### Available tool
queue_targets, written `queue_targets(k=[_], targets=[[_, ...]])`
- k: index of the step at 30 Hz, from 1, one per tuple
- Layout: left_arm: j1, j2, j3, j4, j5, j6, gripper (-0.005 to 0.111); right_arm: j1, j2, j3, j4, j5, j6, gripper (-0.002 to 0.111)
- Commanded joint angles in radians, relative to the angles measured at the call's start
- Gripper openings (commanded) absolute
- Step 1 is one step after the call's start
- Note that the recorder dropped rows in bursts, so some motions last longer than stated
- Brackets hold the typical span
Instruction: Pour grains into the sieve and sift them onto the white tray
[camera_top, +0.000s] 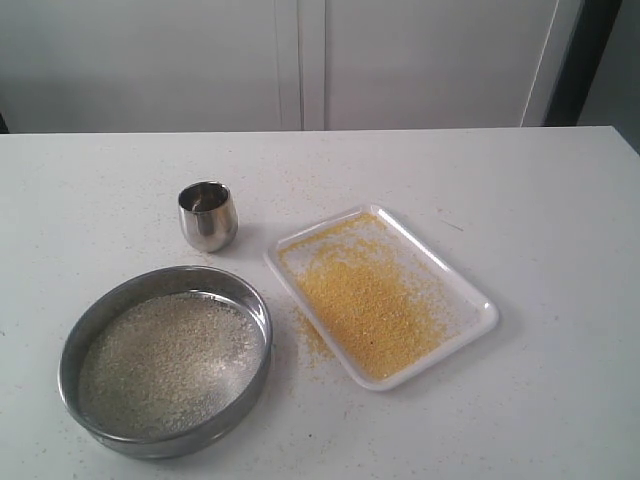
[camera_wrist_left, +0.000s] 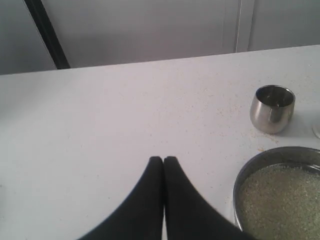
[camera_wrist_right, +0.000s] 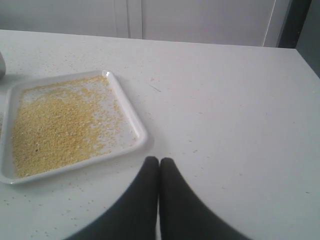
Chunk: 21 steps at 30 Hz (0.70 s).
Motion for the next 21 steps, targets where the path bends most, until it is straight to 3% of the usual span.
queue_targets(k=[1,5,12,21], targets=[[0.042,-0.09,0.103,-0.039,-0.013,0.006,0.0,0.001,-0.007,0.004,-0.009,-0.003,0.001,0.0],[0.075,-0.174,0.204,-0.05,-0.013,0.006,0.0,0.001,-0.007,0.004,-0.009,-0.003,0.001,0.0],[0.077,-0.236,0.318,-0.069,-0.019,0.006,0.0,0.001,-0.007,0.004,-0.009,-0.003,0.001,0.0],[0.077,-0.269,0.443,-0.073,-0.143,0.006,0.0,0.001,-0.007,0.004,-0.009,-0.003,0.001,0.0]])
